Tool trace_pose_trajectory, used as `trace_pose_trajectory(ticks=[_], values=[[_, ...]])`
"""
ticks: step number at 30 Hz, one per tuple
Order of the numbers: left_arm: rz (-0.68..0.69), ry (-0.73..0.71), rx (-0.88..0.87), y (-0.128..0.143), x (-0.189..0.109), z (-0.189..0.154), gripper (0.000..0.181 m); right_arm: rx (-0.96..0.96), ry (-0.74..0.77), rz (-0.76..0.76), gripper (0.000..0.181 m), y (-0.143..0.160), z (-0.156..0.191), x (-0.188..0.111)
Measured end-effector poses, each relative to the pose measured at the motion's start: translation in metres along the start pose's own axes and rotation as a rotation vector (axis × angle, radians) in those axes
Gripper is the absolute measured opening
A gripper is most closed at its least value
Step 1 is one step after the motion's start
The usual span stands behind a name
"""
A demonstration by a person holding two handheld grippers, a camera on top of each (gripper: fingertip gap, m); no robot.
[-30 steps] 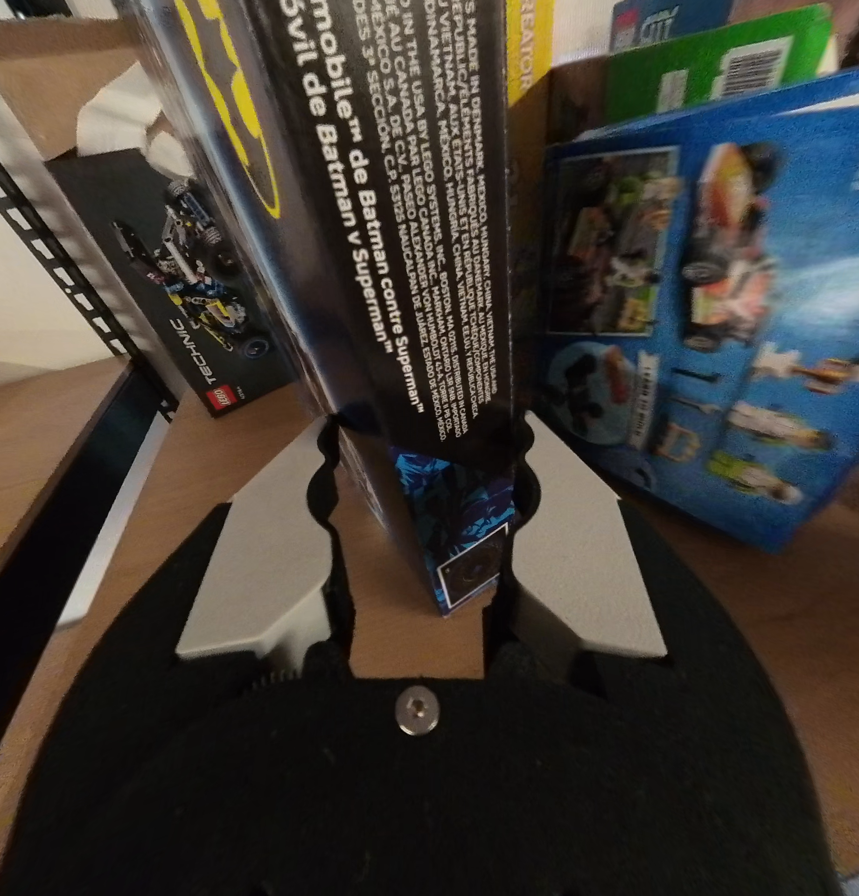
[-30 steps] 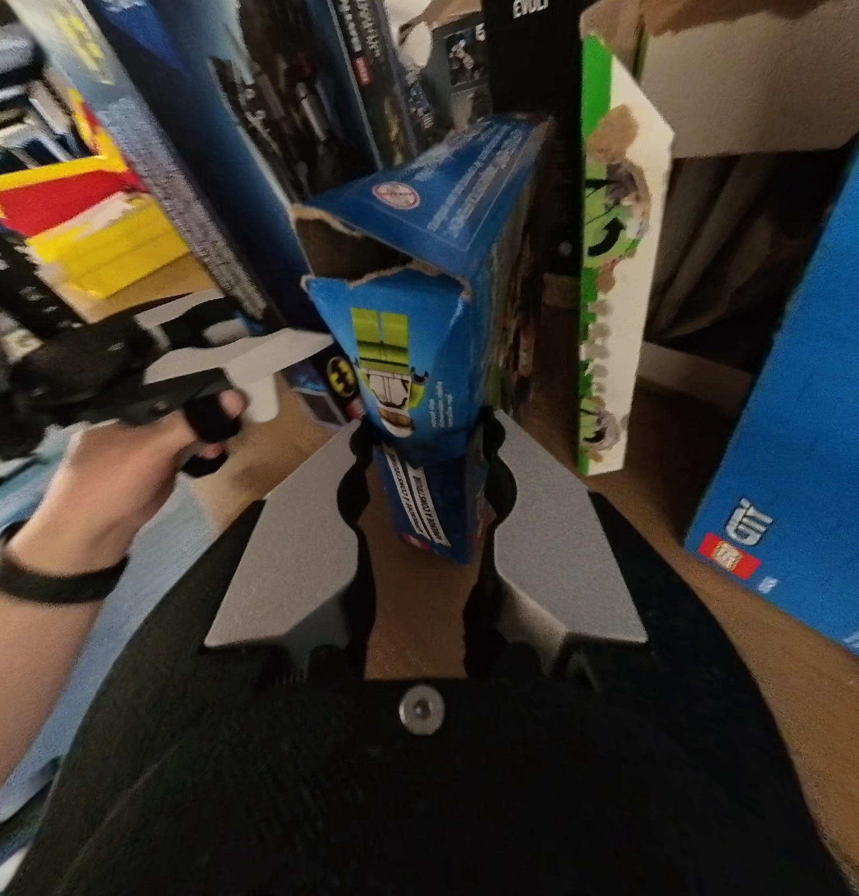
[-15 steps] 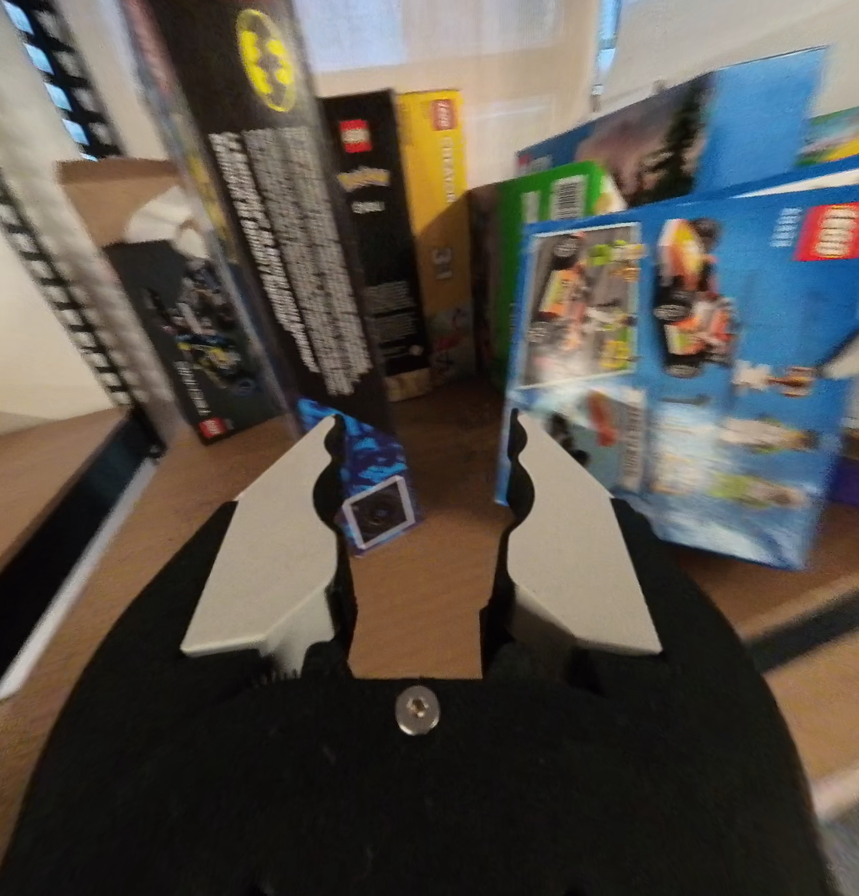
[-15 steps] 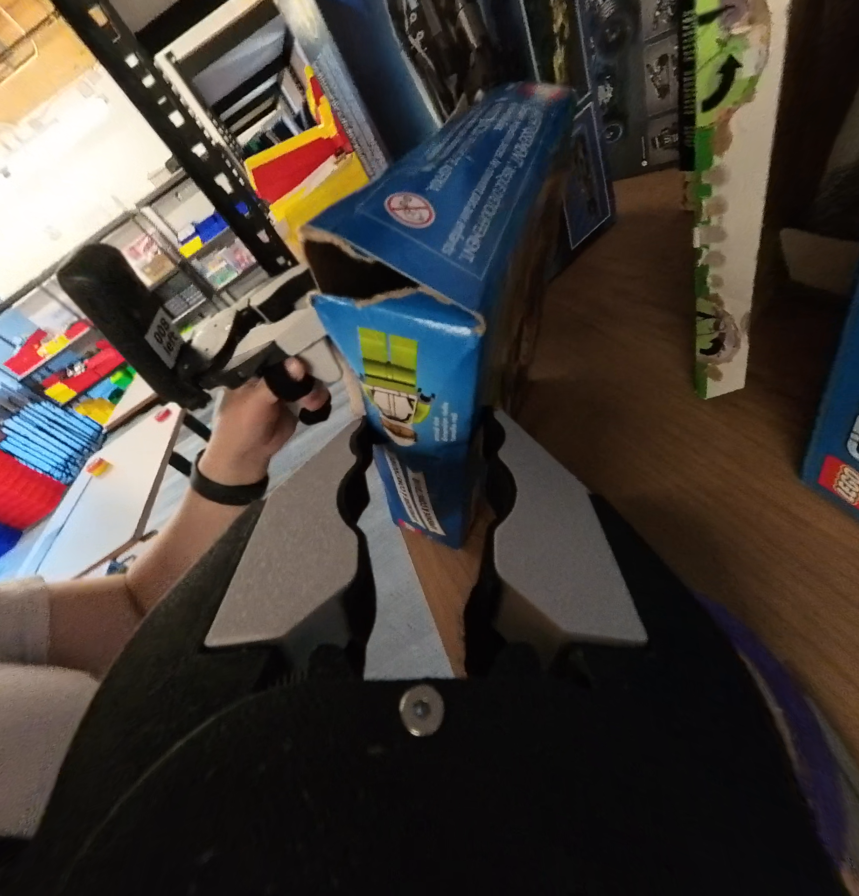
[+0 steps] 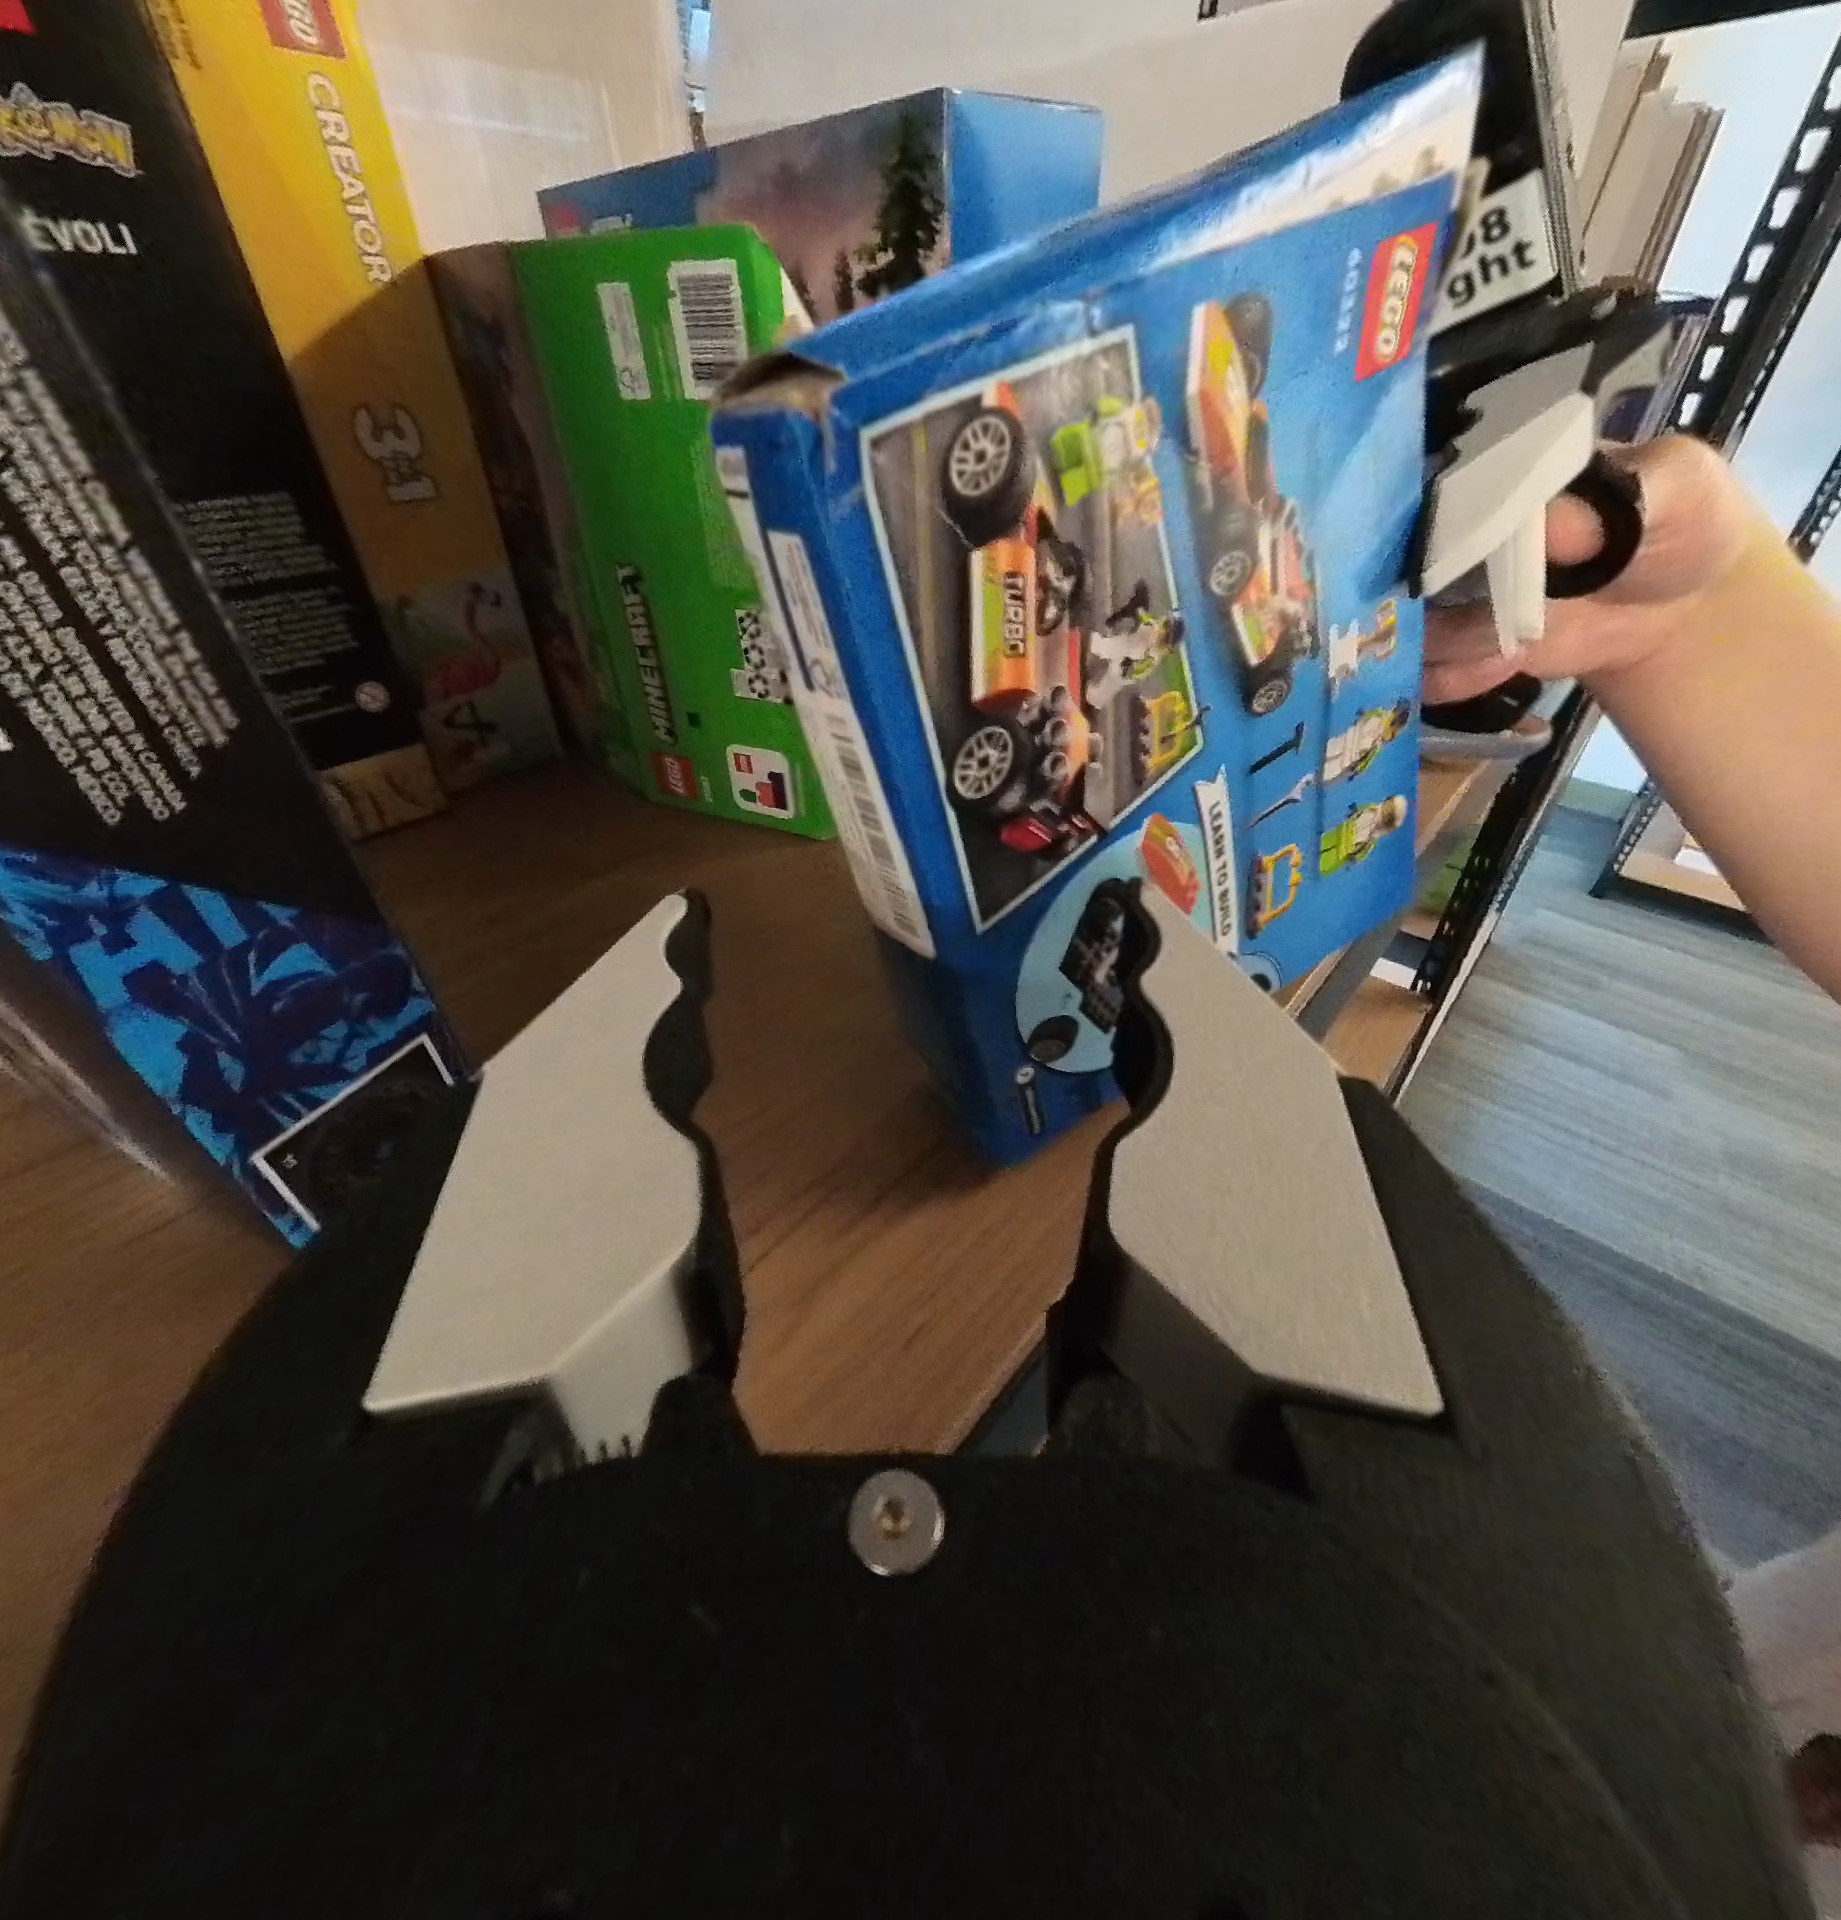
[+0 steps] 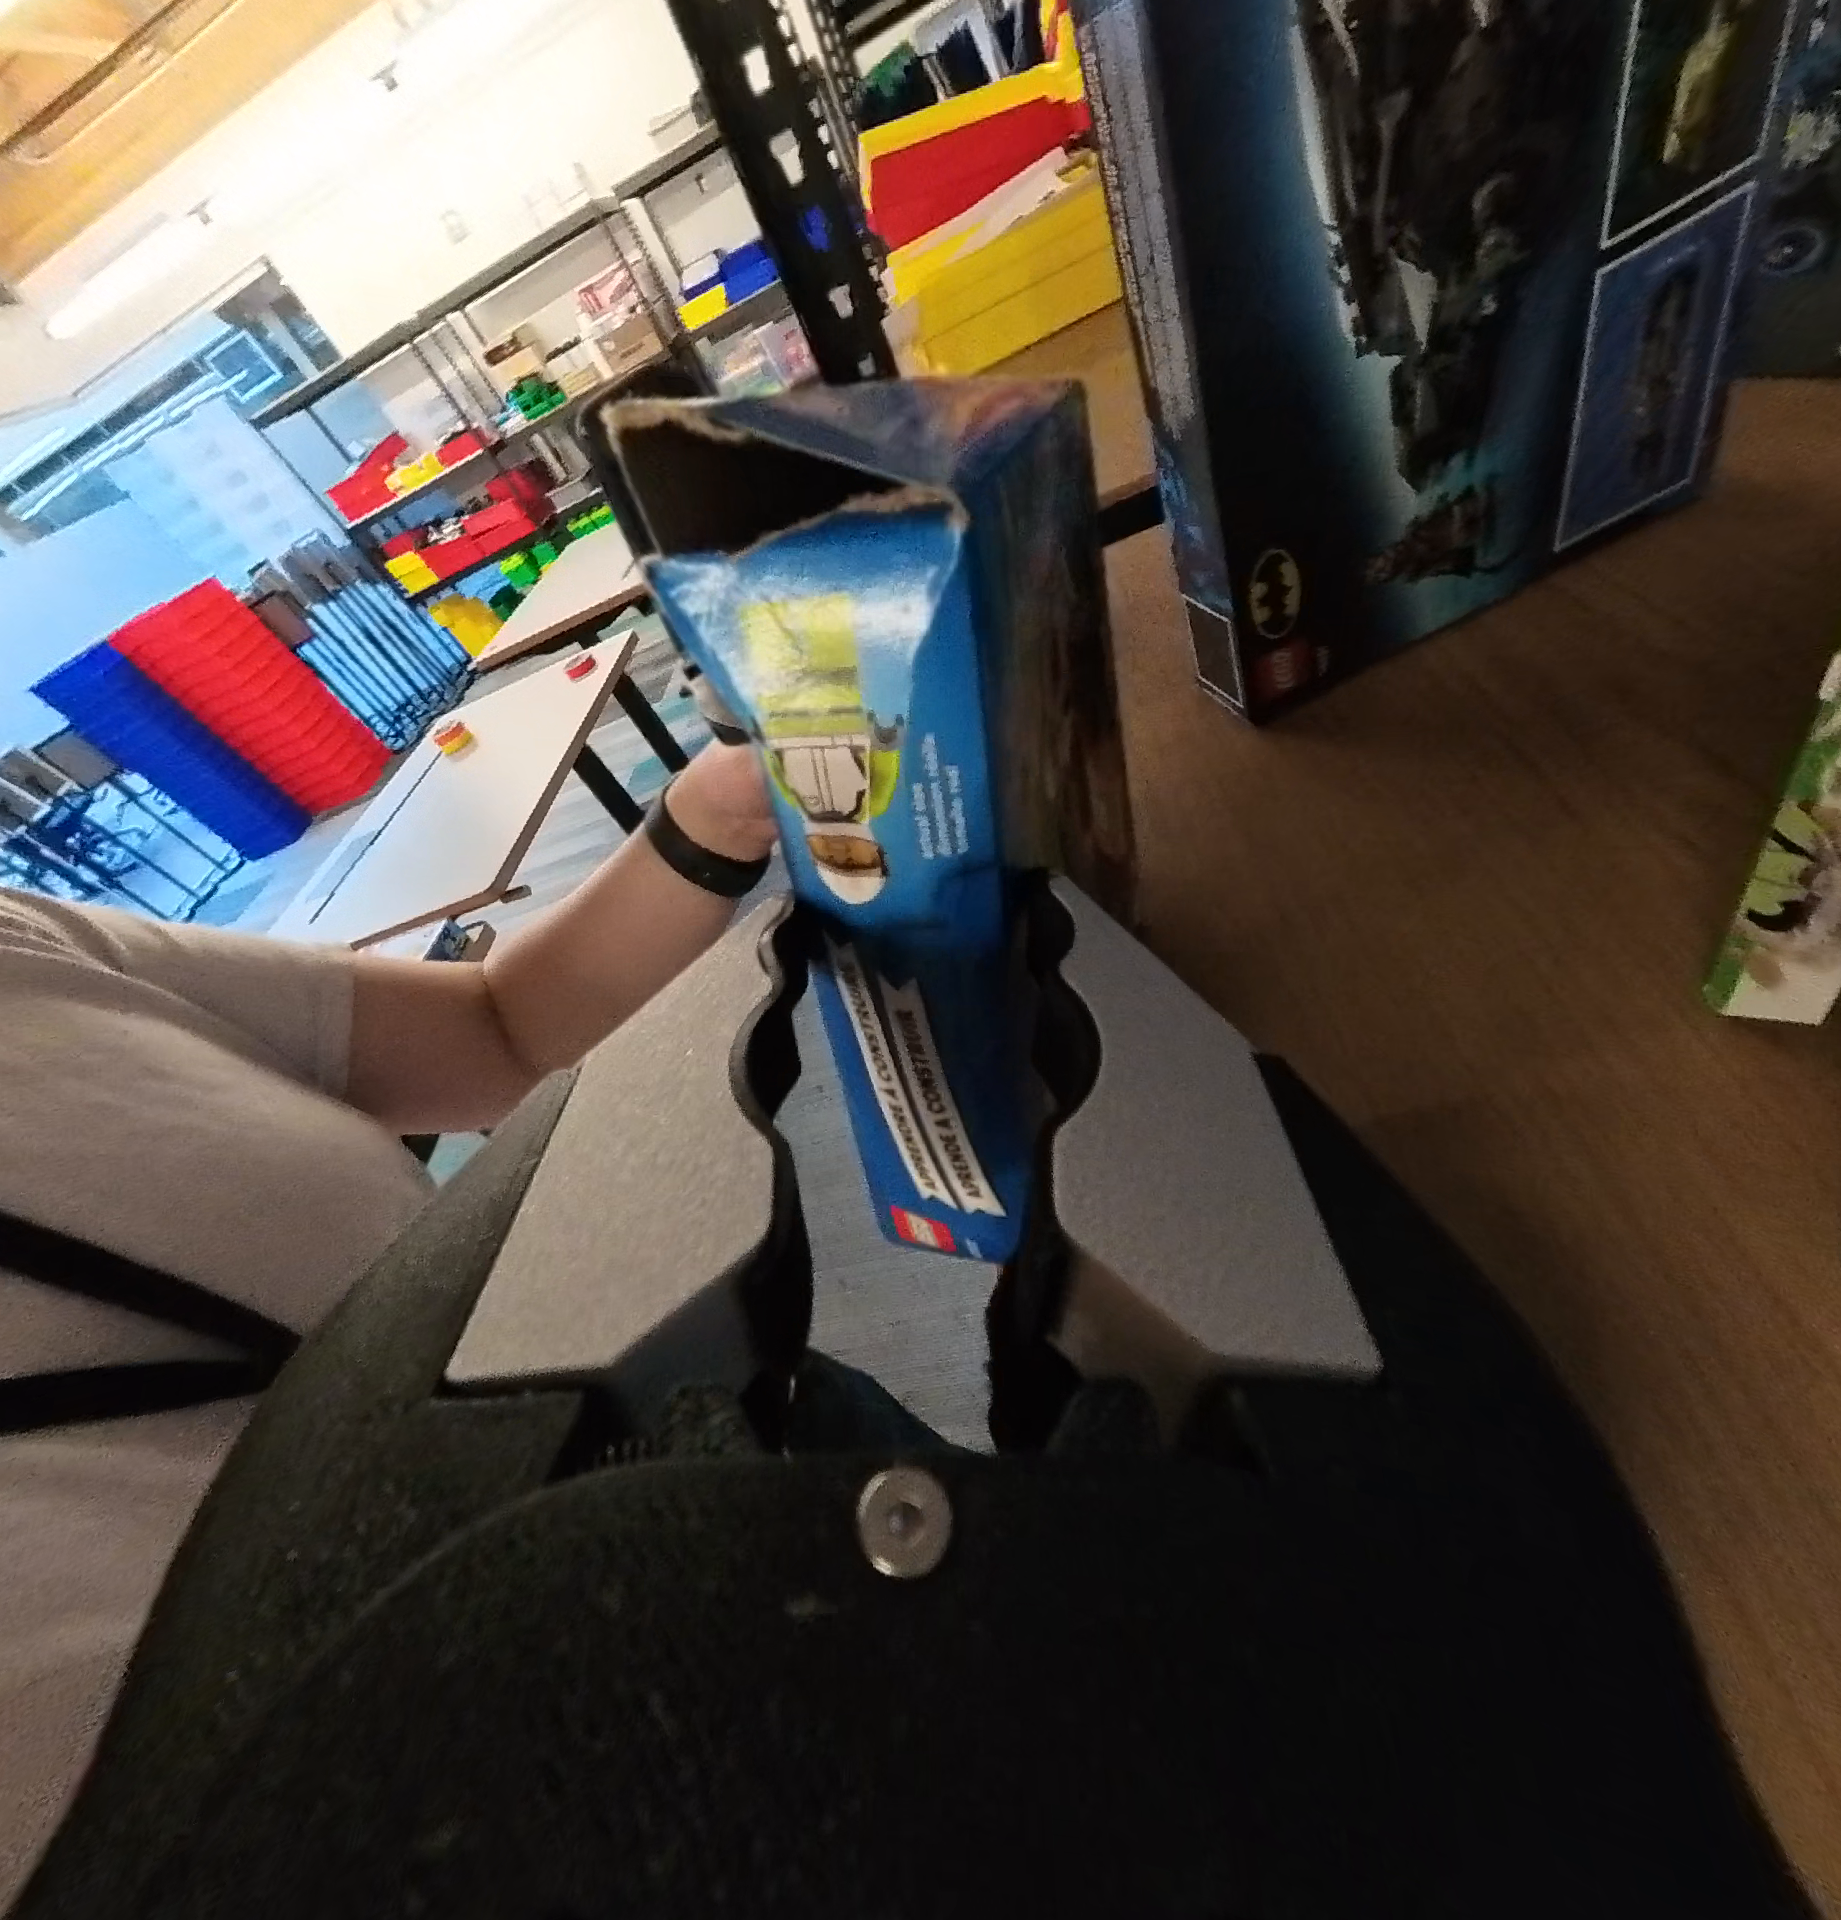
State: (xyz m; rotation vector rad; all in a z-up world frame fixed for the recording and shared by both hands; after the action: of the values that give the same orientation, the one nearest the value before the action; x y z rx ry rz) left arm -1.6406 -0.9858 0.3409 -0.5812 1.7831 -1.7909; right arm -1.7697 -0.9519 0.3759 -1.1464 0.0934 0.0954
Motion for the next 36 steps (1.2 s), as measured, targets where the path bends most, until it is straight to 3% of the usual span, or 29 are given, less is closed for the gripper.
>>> trace_pose_trajectory(ticks=[3, 6, 10, 12, 14, 16, 18, 22, 25, 28, 32, 36], values=[[0.011, -0.013, 0.009, -0.006, 0.002, 0.0, 0.075, -0.038, 0.037, 0.005, 0.042, -0.002, 0.0, 0.001], [0.017, -0.142, -0.046, -0.021, -0.007, 0.005, 0.071, -0.14, 0.181, 0.026, 0.042, 0.003, -0.001, 0.008], [-0.042, -0.296, -0.128, -0.061, -0.038, -0.016, 0.089, -0.324, 0.511, -0.012, 0.043, 0.01, -0.001, 0.027], [-0.067, -0.294, -0.164, -0.077, -0.042, -0.039, 0.108, -0.44, 0.67, 0.021, 0.043, 0.018, 0.001, 0.039], [-0.046, -0.332, -0.15, -0.083, -0.042, -0.049, 0.118, -0.577, 0.759, 0.061, 0.043, 0.024, 0.009, 0.056], [-0.054, -0.43, -0.142, -0.087, -0.045, -0.039, 0.114, -0.714, 0.799, 0.097, 0.042, 0.029, 0.017, 0.071], [-0.02, -0.439, -0.223, -0.081, -0.047, -0.027, 0.114, -0.793, 0.813, 0.114, 0.041, 0.034, 0.023, 0.083], [0.156, -0.352, -0.42, -0.042, -0.049, -0.018, 0.112, -0.871, 0.818, 0.147, 0.041, 0.046, 0.027, 0.095], [0.139, -0.254, -0.473, -0.037, -0.058, -0.027, 0.103, -0.861, 0.789, 0.112, 0.04, 0.047, 0.028, 0.093], [0.088, -0.163, -0.282, -0.044, -0.073, -0.039, 0.082, -0.793, 0.722, 0.056, 0.04, 0.041, 0.029, 0.08], [0.038, -0.237, 0.03, -0.047, -0.08, -0.03, 0.082, -0.637, 0.546, -0.044, 0.04, 0.032, 0.03, 0.053], [0.047, -0.246, 0.319, -0.044, -0.064, -0.04, 0.081, -0.507, 0.387, -0.092, 0.04, 0.032, 0.028, 0.031]])
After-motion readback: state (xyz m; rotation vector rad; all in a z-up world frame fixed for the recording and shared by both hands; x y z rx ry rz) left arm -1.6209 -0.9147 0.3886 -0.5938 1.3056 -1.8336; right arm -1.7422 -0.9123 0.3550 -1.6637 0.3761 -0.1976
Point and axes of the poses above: each gripper's, where its closed fingertips meet, x out along the fingers, y out of its underside, z = x × y across the jaws, the point moved 2 cm from there along -x, back along the fingers, and after that the axes turned 11 degrees about -y, right-handed, at the moved point
